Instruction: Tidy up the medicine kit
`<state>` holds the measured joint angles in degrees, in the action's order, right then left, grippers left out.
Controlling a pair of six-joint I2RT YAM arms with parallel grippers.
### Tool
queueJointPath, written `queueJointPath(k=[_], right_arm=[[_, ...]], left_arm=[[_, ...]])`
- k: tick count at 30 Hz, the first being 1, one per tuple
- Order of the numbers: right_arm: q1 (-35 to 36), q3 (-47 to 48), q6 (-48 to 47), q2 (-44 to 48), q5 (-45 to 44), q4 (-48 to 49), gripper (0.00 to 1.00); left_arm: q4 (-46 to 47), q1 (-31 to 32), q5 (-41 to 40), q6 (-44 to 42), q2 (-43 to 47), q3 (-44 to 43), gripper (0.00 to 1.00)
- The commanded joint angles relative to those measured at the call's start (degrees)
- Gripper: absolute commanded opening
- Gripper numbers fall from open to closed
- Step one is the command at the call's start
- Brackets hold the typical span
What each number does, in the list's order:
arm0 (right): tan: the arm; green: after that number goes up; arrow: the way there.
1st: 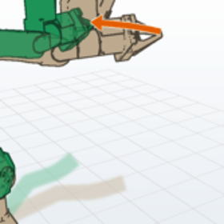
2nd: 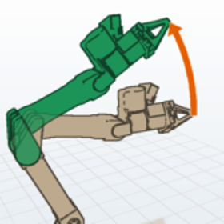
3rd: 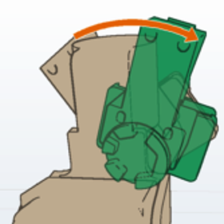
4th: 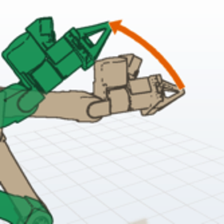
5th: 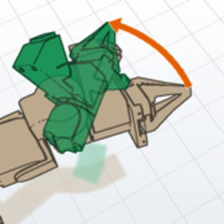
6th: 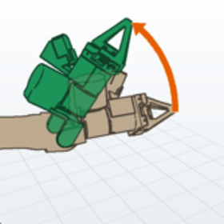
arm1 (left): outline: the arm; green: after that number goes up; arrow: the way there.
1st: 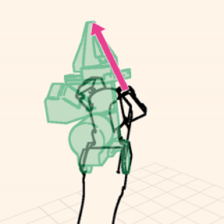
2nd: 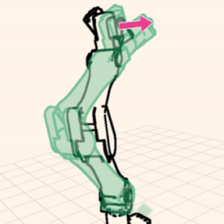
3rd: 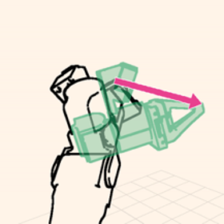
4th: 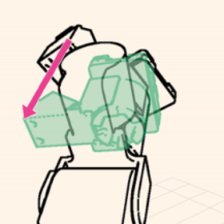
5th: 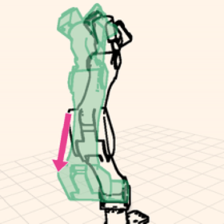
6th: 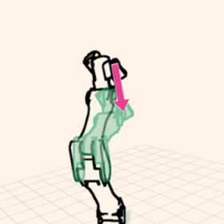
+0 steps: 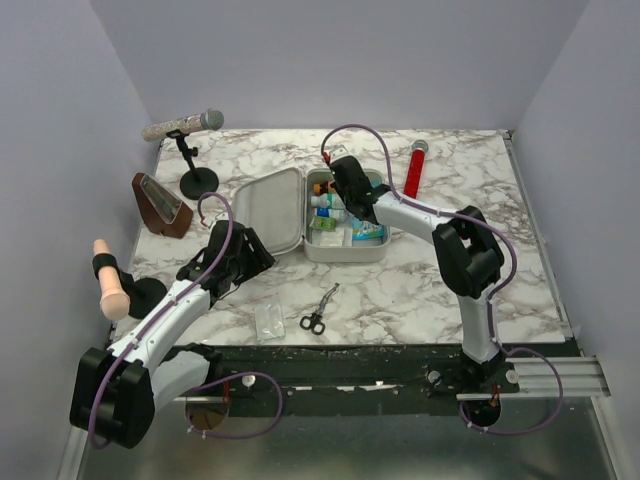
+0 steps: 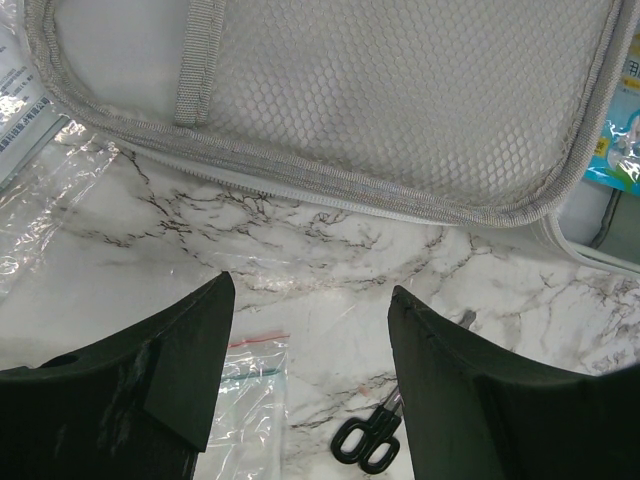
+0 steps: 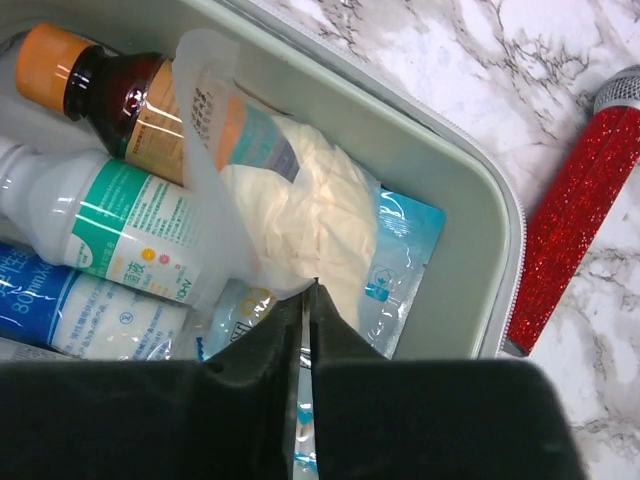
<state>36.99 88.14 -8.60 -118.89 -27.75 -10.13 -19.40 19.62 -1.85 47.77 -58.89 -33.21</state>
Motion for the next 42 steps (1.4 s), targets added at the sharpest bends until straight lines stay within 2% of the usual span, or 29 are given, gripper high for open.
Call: queueJointPath(k=[1,6,11,16,21,28,33,34,38,40,42], right_arm=[[-0.78,1.6,2.01,-0.91,2.79,-1.21,0.03],[-0.78,-1.56,5.08,4.18,2.87,-1.73,0.01],[-0.78,-3.59,11.31,13.15,8.92,-6.99,0.01],[-0.78,2.55,16.06,13.07,15.35,-19.46,0.01],[-2.45,-1.2,19.85,14.3,18.17,-20.46,0.01],[-4.56,-4.38,20.47,12.28,12.54,-17.91,0.01],[-5.0,-3.06,20.29,10.35,6.76,-17.55,0.01],[-5.17,-2.89,20.2,10.35,5.87,-17.55,0.07],[-5.09,-3.85,19.76,13.94,5.51,-15.45,0.48],[-4.56,-4.9,19.32,16.4,6.04,-13.52,0.58],[-4.04,-5.87,18.71,18.69,6.82,-12.64,0.63]], left_arm=[[-0.11,-0.02,0.88,-0.83,0.01,0.52,0.73],[-0.02,-0.02,0.97,-0.75,-0.43,0.17,0.73],[0.59,-0.02,1.06,-0.66,-0.43,0.16,0.73],[0.94,-0.02,1.49,-0.4,-0.7,-0.01,0.73],[0.94,-0.02,1.32,-0.22,0.27,0.43,0.73],[0.85,-0.02,1.58,-0.22,0.09,0.17,0.73],[0.5,-0.02,1.41,-0.39,0.18,0.16,0.73],[0.5,-0.02,1.41,-0.31,0.18,0.08,0.73],[0.68,-0.02,1.41,-0.31,0.1,0.16,0.73],[0.85,-0.02,1.41,-0.39,-0.26,-0.01,0.73],[1.03,-0.02,1.58,-0.31,-0.52,-0.27,0.73]])
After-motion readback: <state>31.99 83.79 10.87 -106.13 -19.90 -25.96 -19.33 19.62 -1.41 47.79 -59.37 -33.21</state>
